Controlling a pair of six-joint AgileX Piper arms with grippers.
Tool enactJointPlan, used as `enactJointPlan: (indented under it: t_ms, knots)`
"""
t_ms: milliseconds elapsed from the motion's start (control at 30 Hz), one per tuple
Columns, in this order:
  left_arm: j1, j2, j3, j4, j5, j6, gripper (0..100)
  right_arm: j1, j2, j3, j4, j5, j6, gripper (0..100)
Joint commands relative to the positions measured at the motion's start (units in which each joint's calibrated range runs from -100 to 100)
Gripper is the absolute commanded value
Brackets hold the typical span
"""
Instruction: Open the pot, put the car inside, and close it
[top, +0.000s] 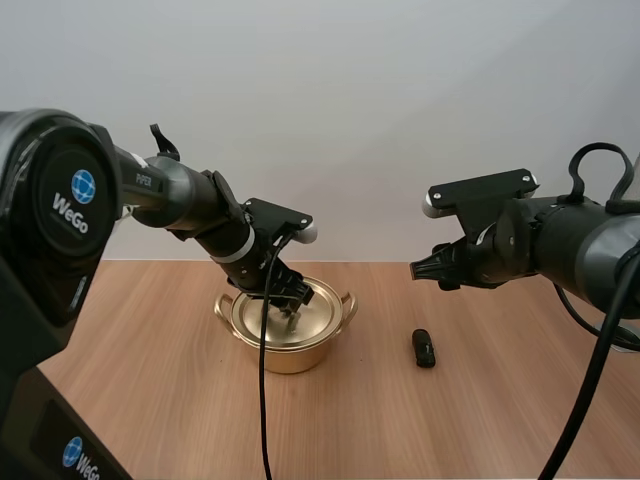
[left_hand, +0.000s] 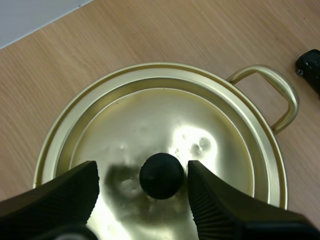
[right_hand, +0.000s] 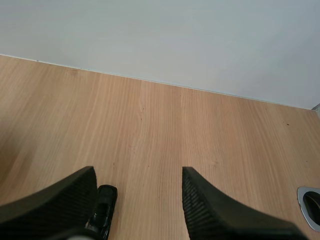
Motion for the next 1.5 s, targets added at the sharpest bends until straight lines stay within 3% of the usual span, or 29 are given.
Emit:
enactJointPlan:
  t_ms: [0, 67, 300, 400, 667, 833, 1067, 1300, 1467]
  knots:
    - [-0.01, 0.03, -0.04, 0.06, 0.39, 0.25, 79, -0.03, 0.03, -0.05, -0.01, 0.12, 0.00, 84]
    - [-0.01, 0.03, -0.04, 0.06, 0.39, 0.33, 69, -0.03, 0.03, -0.05, -0.01, 0.12, 0.00, 84]
    - [-0.01, 0.03, -0.04, -0.68, 0.39, 1.13, 15, -0.03, 0.03, -0.05, -0.01, 0.12, 0.00, 84]
    - [-0.01, 0.03, -0.04, -0.68, 0.39, 1.50, 0, -0.03, 0.03, -0.05, -0.01, 0.12, 0.00, 84]
    - [-0.01, -2.72, -2.61, -1.92, 6.23, 1.50, 0, -0.03, 2.01, -0.43, 0.30, 2.45, -0.17, 79]
    - [-0.01, -7.88, -8.42, -2.19, 16.99, 1.50, 0, -0.03, 11.25, -4.43, 0.72, 7.51, -0.17, 79]
    - [-0.01, -18.11, -18.15, -1.05, 22.39, 0.66, 0, -0.03, 24.42, -11.92, 2.14, 11.93, -0.29, 79]
    - [-0.01, -25.26, -27.36, -0.95, 22.36, -0.47, 0, -0.03, 35.43, -17.34, 15.82, 18.91, -8.18, 79]
    - [-0.01, -27.96, -31.03, -0.81, 22.36, -1.56, 0, -0.03, 40.59, -18.01, 17.31, 18.62, -9.69, 79]
